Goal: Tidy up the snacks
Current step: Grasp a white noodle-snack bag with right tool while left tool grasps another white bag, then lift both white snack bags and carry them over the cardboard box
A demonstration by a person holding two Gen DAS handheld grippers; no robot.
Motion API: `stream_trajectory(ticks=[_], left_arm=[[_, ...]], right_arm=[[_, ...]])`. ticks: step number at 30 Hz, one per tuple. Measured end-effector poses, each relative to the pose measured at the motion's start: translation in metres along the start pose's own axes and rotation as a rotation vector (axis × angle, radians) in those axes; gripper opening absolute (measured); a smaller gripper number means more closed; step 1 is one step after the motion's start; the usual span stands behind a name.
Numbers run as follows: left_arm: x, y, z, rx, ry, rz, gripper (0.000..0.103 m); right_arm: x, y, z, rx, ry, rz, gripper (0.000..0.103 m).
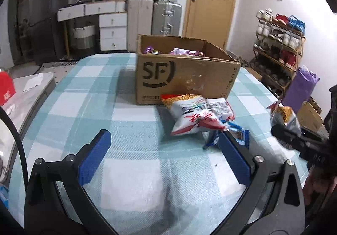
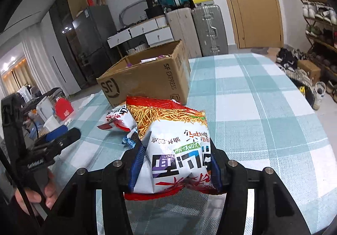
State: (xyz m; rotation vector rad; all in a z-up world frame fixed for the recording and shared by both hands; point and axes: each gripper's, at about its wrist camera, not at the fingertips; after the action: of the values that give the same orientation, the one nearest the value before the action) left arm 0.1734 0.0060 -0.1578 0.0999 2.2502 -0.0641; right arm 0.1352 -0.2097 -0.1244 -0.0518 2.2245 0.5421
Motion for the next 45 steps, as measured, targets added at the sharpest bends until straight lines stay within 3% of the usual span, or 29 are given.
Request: stream_trajectory(ticks=[3, 7, 11, 20, 24, 26, 28, 34, 45], left_arm=[[-0.012, -0.009, 0.010, 0.012, 0.013, 0.017, 0.102], [-0.029, -0.019, 0.040, 0.025, 0.096, 0.004, 0.102], [-0.043, -0.030, 0.068, -0.010, 0.145, -0.002, 0.102], [-0.053, -0.042, 0.123, 0.030, 0.304, -0.029, 0.102], [-0.051, -0.039, 0.141, 0.069, 0.359, -0.058, 0.087], [-0.052, -0.038, 0.143, 0.072, 0.351, -0.053, 0.077], [-0.051, -0.040, 0.143, 0.079, 0.357, -0.028, 0.054], [-0.048, -0.035, 0.139, 0.107, 0.348, -0.025, 0.043], [-0.037, -0.038, 0.095, 0.031, 0.264, 0.056, 0.043]], right_arm=[[0.001, 0.004, -0.001, 0.003, 0.001, -0.018, 0.054], [0.001, 0.002, -0.004, -0.003, -0.009, -0.006, 0.054], [0.001, -0.006, -0.008, -0.001, -0.028, 0.032, 0.054], [0.002, -0.012, -0.015, -0.014, -0.052, 0.069, 0.054], [0.002, -0.012, -0.015, -0.020, -0.054, 0.075, 0.055], [0.001, -0.014, -0.014, -0.023, -0.055, 0.077, 0.055], [0.001, -0.014, -0.015, -0.023, -0.058, 0.079, 0.055], [0.001, -0.015, -0.020, -0.016, -0.090, 0.082, 0.055], [0.002, -0.013, -0.019, 0.005, -0.080, 0.077, 0.055]])
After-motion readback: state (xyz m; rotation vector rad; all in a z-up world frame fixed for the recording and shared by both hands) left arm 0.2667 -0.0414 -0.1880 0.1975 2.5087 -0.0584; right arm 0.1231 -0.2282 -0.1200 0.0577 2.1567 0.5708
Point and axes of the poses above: each gripper's, at about its wrist camera, not at the fingertips, and z roughly the way its jaws point, y to its left, x to its underside, and after that the axes turned 9 degrees about -x, right-handed
